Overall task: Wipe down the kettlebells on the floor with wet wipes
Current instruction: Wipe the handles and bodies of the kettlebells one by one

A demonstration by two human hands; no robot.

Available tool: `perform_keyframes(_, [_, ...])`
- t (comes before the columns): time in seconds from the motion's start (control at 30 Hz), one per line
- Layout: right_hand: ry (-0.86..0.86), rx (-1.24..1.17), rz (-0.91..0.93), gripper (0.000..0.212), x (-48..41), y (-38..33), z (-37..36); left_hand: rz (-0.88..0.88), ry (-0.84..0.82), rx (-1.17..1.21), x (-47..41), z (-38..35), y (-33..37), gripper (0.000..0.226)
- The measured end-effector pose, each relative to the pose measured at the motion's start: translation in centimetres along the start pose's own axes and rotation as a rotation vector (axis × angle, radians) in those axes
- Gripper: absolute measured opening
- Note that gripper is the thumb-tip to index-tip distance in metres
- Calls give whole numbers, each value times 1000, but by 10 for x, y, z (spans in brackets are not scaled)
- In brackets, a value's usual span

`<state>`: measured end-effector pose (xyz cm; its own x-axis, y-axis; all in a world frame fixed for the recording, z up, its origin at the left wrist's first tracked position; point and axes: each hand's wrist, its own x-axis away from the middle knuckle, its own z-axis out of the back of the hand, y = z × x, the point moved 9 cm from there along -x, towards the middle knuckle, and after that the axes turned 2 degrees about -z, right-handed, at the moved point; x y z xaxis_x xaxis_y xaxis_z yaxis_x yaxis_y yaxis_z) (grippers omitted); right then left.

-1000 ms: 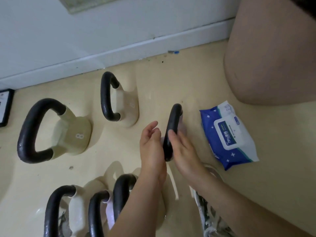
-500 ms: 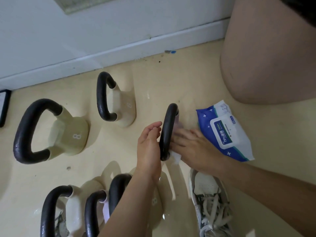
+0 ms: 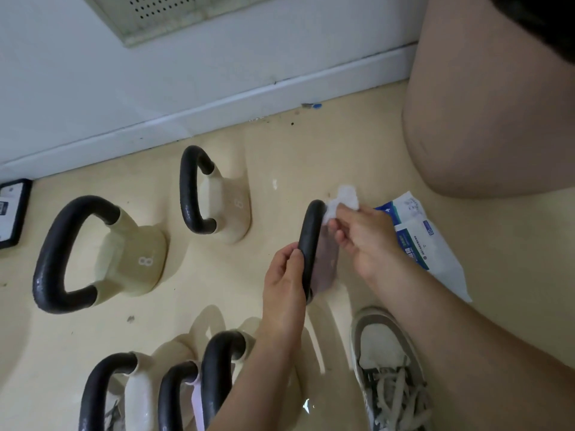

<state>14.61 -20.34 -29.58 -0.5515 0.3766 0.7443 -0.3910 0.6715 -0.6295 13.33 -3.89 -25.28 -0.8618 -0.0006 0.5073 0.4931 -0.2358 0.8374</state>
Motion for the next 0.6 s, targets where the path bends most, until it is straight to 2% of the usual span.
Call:
perform_keyframes(0.1, [49,14,67,16,-7,-17,8,-22,-8,-92,-4,-7,3,30])
perform_keyframes(0.23, [-95,446,156,23,12,-10,-11,37,139,5,2,-13,-5,34])
perform_keyframes(0.3, [-112,697,276,14,24,-6,-21,89,98,84,7,-23,-12,34])
perform_keyframes(0.37, [-73,907,456,9,35,-12,-29,108,15,-5,4,-22,-7,31])
perform_keyframes(0.43, [-31,1036,661,15,48,-27,-37,-9,-23,-318,-8,-4,14,22])
perform_keyframes(0.5, [-36,1036,830,10,66,-45,-50,-200,71,-529,-19,28,48,24])
perform_keyframes(0.53, [-65,1004,851,9,69,-50,-56,-282,155,-560,-25,47,66,30])
perform_keyframes(0.6, [-162,897,755,25,66,-53,-73,-388,337,-518,-35,90,96,37])
